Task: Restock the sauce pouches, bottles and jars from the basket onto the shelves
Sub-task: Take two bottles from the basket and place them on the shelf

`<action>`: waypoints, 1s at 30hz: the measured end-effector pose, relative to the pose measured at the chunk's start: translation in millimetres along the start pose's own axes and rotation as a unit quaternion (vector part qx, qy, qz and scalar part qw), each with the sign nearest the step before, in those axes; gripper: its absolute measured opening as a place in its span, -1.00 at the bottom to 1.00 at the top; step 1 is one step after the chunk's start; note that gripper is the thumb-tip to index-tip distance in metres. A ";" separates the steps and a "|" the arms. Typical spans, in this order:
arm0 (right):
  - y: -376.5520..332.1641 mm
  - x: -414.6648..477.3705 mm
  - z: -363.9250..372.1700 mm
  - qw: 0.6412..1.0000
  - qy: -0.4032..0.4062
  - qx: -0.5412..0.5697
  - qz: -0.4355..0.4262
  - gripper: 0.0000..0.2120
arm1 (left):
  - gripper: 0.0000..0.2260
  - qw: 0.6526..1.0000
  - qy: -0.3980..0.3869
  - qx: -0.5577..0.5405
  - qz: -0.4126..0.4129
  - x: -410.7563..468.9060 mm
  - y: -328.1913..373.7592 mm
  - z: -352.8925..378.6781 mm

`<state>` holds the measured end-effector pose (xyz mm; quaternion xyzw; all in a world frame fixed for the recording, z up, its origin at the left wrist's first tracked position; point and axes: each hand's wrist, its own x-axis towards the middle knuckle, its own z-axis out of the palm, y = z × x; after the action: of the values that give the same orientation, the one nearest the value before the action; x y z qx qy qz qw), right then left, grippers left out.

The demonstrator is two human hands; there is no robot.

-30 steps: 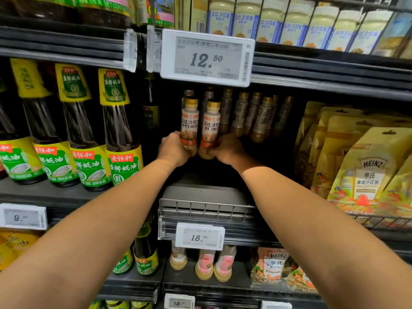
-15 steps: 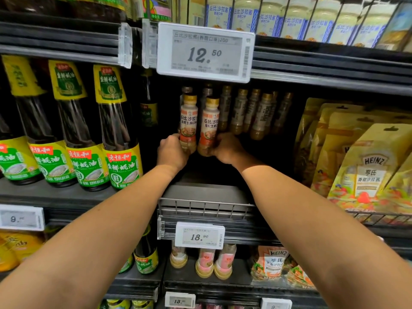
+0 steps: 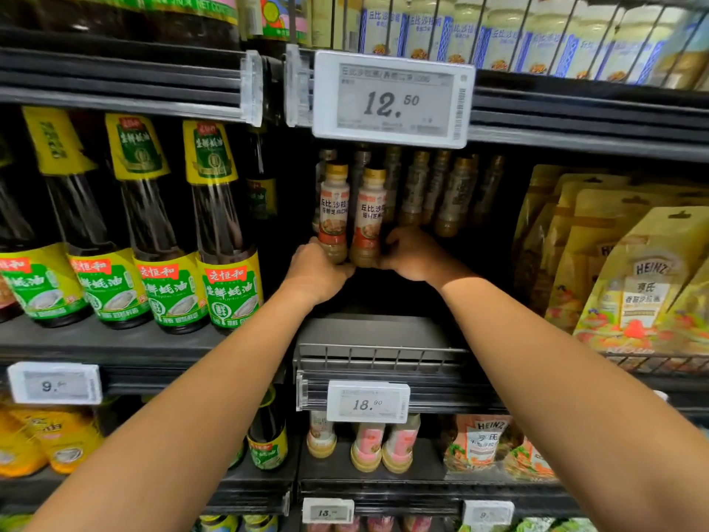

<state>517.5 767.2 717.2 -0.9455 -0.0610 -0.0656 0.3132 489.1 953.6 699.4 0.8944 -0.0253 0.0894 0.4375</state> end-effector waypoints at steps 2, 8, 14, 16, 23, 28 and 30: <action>-8.7 -14.6 -10.1 1.000 -0.003 0.021 -0.011 -0.79 | -0.61 0.999 -0.031 -0.030 0.015 -12.5 4.6 -5.3; -33.3 -93.7 -22.4 0.966 0.106 0.235 -0.022 -0.83 | -0.84 0.986 -0.024 -0.131 0.104 -59.6 20.9 -32.3; -38.8 -209.0 -37.1 0.926 0.233 0.293 -0.047 -0.95 | -0.92 0.949 -0.041 -0.228 0.213 -128.3 66.8 -12.8; -30.5 -239.8 -41.2 0.916 0.255 0.308 -0.036 -0.93 | -0.89 0.938 -0.060 -0.258 0.223 -147.4 81.2 6.3; 38.2 -348.4 -71.7 0.901 0.313 0.294 0.058 -0.95 | -0.87 0.898 -0.260 -0.313 0.165 -214.0 127.4 105.2; 95.0 -445.1 -91.5 0.864 0.380 0.292 0.155 -0.97 | -0.91 0.845 -0.413 -0.321 0.108 -286.3 164.7 182.2; 116.0 -486.8 -98.6 0.850 0.403 0.282 0.188 -0.96 | -0.89 0.820 -0.463 -0.323 0.092 -317.8 179.8 209.1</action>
<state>48.2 579.5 648.8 -0.7004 0.2342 -0.3610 0.5694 183.4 667.8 655.7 0.6312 -0.3343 -0.3091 0.6279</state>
